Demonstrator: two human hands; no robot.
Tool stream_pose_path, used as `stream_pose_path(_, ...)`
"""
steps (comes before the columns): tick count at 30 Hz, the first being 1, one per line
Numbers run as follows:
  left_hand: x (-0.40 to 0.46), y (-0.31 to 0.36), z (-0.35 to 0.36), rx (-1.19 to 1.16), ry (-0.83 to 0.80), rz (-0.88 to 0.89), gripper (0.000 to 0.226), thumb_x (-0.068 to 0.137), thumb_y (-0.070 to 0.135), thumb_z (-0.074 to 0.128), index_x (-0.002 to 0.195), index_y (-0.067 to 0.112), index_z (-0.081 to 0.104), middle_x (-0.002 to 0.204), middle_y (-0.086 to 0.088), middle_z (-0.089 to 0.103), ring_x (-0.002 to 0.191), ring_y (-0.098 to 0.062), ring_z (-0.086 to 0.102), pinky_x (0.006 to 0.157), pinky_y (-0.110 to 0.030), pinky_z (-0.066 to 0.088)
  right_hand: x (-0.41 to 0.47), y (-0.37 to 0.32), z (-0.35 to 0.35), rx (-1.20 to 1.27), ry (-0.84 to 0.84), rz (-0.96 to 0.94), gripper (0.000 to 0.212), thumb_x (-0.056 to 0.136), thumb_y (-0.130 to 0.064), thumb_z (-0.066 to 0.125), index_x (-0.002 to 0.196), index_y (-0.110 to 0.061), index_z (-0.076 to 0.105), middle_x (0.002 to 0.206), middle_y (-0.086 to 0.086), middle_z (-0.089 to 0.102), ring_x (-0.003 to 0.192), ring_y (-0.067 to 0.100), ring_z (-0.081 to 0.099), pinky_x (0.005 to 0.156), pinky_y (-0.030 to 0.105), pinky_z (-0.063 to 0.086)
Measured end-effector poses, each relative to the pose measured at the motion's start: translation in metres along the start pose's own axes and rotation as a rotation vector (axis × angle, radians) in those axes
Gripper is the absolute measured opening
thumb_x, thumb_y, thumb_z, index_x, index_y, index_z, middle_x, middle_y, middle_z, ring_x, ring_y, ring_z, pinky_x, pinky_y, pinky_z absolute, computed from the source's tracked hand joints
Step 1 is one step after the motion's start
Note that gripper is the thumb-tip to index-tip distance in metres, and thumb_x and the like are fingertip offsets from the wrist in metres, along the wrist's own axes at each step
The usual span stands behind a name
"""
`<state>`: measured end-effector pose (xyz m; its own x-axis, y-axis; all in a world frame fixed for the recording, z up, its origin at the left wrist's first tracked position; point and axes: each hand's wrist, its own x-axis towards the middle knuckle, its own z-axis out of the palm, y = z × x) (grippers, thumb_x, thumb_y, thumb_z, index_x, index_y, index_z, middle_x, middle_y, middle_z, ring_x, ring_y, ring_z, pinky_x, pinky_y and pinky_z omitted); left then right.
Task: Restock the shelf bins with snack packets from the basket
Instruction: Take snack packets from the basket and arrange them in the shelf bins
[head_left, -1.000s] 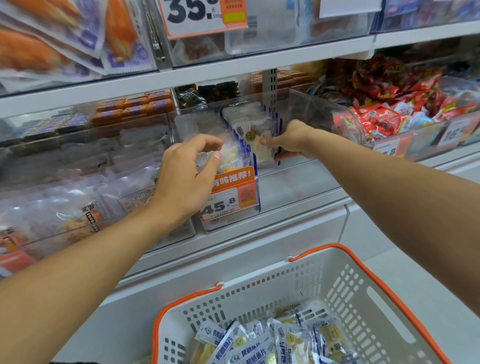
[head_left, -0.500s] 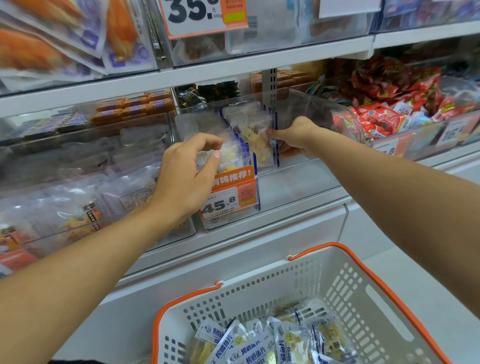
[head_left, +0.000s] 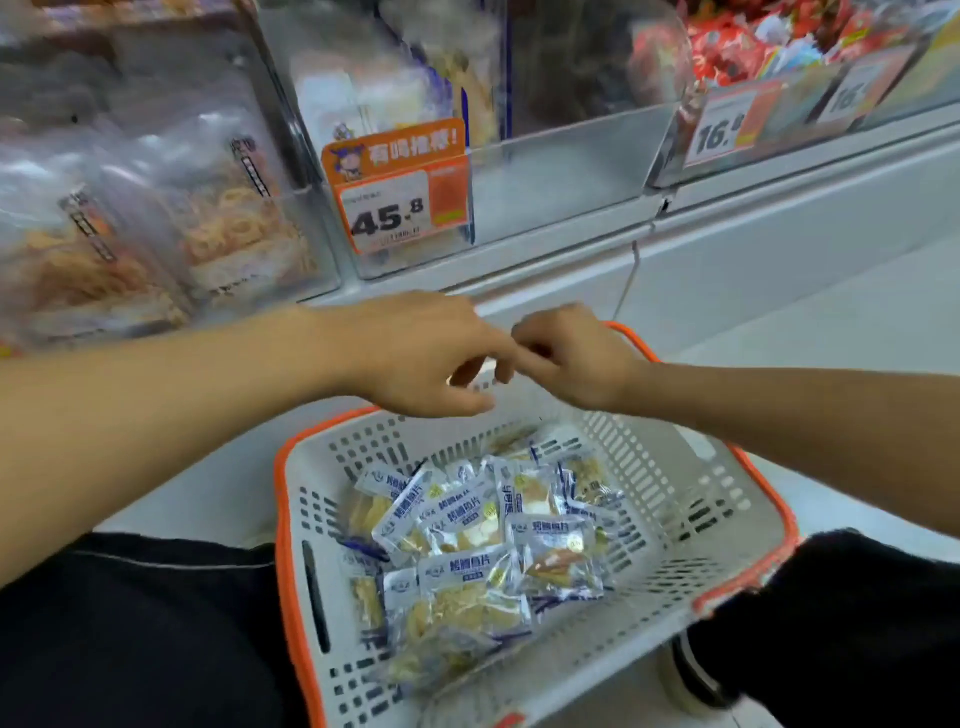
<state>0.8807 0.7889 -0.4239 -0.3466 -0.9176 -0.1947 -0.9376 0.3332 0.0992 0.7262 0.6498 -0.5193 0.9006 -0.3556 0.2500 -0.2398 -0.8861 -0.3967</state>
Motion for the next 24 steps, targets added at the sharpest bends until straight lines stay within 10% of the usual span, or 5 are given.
stream_pose_path(3,-0.004,0.003,0.031,0.042,-0.643,-0.174,0.044,0.095,0.052,0.055,0.132,0.029,0.054,0.113,0.011,0.065,0.089,-0.008,0.055,0.08,-0.025,0.043,-0.066,0.019,0.095,0.016,-0.759,0.432,0.041,0.088,-0.039,0.074,0.113,-0.008,0.066,0.111,0.009,0.067,0.099,0.024,0.063,0.083,0.032,0.048)
stream_pose_path(6,-0.004,0.003,0.044,0.068,-0.761,-0.247,0.051,0.095,0.054,0.053,0.138,0.027,0.049,0.127,0.007,0.057,0.093,-0.012,0.047,0.083,-0.026,0.038,-0.106,0.012,0.15,0.159,-0.844,0.551,0.069,0.077,-0.042,0.083,0.13,-0.009,0.054,0.121,0.004,0.058,0.107,0.022,0.057,0.09,0.029,0.047)
stream_pose_path(13,0.002,-0.001,0.032,0.003,-0.61,-0.265,0.056,0.094,0.057,0.052,0.141,0.027,0.046,0.129,0.005,0.057,0.097,-0.012,0.047,0.084,-0.026,0.036,-0.102,-0.025,0.201,0.33,-0.955,0.494,0.038,0.076,-0.016,0.086,0.11,-0.013,0.069,0.106,0.009,0.068,0.096,0.027,0.064,0.087,0.04,0.053)
stream_pose_path(18,0.0,-0.011,0.024,-0.061,-0.513,-0.31,0.08,0.078,0.063,0.068,0.143,0.025,0.04,0.134,0.006,0.054,0.106,-0.014,0.052,0.088,-0.028,0.041,-0.013,-0.03,0.079,0.494,-1.0,0.305,0.018,0.088,-0.006,0.073,0.092,-0.02,0.062,0.086,0.001,0.07,0.077,0.015,0.067,0.075,0.039,0.06)
stream_pose_path(24,0.009,-0.017,-0.016,-0.785,0.108,-0.316,0.023,0.077,0.027,0.083,0.085,0.012,0.067,0.074,0.0,0.073,0.063,-0.009,0.064,0.06,-0.023,0.052,0.06,-0.041,-0.129,0.58,-0.392,0.201,0.019,0.078,-0.014,0.08,0.089,-0.009,0.065,0.086,0.016,0.075,0.079,0.028,0.069,0.075,0.047,0.057)
